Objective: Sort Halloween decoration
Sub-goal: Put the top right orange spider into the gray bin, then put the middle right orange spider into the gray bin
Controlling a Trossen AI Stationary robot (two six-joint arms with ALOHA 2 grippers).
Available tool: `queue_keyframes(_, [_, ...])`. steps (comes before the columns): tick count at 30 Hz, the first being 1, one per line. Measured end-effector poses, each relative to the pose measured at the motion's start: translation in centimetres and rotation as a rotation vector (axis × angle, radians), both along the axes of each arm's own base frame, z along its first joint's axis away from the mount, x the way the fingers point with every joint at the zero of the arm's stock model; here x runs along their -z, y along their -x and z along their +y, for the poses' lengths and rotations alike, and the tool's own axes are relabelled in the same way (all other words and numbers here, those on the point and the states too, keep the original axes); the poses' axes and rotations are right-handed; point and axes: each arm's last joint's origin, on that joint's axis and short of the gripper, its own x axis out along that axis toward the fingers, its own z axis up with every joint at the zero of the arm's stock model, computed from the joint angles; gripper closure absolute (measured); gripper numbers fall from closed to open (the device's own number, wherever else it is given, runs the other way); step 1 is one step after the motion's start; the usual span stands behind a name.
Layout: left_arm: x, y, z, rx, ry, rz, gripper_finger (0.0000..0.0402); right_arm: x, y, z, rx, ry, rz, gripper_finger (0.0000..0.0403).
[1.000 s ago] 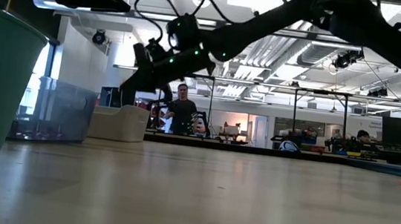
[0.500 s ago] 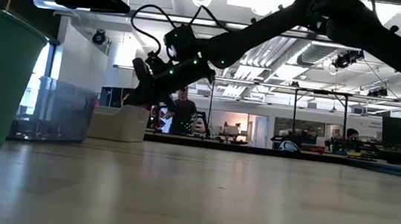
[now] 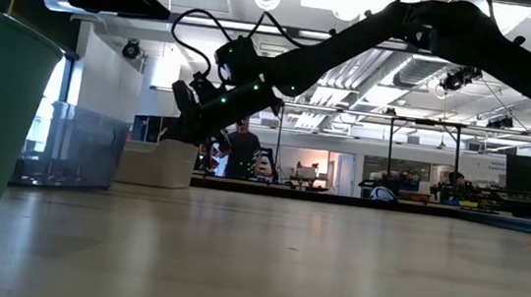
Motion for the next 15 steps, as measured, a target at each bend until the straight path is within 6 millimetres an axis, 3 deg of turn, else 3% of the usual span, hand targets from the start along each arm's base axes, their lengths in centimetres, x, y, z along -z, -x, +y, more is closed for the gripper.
queue_keyframes(15, [0.01,0.0,0.0,0.0,0.001,0.0,0.0216,-0.14,-0.09,0.06,-0.026,-0.006,-0.022,0.027])
